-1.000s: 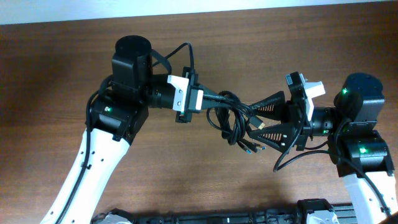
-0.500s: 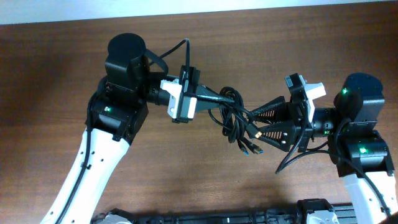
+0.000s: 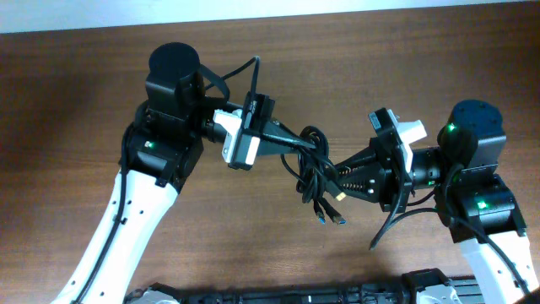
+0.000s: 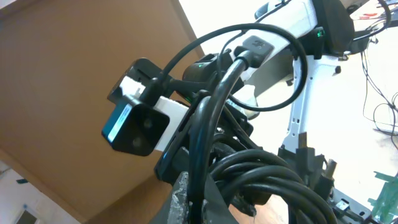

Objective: Untangle cables

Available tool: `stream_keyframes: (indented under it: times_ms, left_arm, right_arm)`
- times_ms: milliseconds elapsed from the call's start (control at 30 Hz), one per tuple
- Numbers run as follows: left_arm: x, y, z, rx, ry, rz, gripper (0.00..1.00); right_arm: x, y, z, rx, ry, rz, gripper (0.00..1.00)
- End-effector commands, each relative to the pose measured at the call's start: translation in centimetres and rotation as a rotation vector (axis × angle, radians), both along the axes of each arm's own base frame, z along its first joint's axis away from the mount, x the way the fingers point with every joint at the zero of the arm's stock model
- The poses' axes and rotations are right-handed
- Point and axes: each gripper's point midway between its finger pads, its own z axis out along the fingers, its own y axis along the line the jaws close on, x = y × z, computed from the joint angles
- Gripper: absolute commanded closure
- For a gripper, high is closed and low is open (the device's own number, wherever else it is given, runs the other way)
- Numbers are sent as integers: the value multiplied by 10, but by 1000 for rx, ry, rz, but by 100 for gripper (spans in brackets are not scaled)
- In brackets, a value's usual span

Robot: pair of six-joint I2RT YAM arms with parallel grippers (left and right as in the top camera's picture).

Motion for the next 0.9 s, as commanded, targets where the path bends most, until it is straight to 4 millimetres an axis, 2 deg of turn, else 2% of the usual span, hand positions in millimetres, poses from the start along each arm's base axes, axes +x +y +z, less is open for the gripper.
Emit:
stream_keyframes:
  times_ms: [0,100,200,267,333,400,467,500,600,733,867]
  left_arm:
    - [-1,5,8,-8,-11,-8,100]
    - [6,10,8,15,50,17,100]
    - [35,36,8,78,255,132,100]
    - [59,63,8,105,415,238,100]
    - [67,73,4,113,483,279,100]
    - [82,74,-5,125,553,376,100]
    - [116,79,-28,165,722,607,100]
    - [125,82,-36,176,756,675,100]
    - [150,97,-56,200,850,882,100]
    - [168,110,-68,202,905,1033,100]
    - [169,111,-69,199,941,1044,100]
  right_arm:
    - [-3,1,6,5,-33,11,96]
    - [7,1,3,-12,-34,-43,96]
    - [33,-2,-5,-62,-38,-197,96]
    - [57,-28,-6,-70,-25,-332,96]
    - [74,-55,-6,-66,20,-448,96]
    - [83,-73,-6,-53,80,-522,95]
    - [83,-75,-6,-49,93,-528,10]
    - [83,-75,-6,-49,93,-528,0]
    - [78,-73,-4,-39,93,-492,1]
    - [76,-72,-4,-25,158,-484,1]
    - [76,-72,-4,-16,207,-484,1]
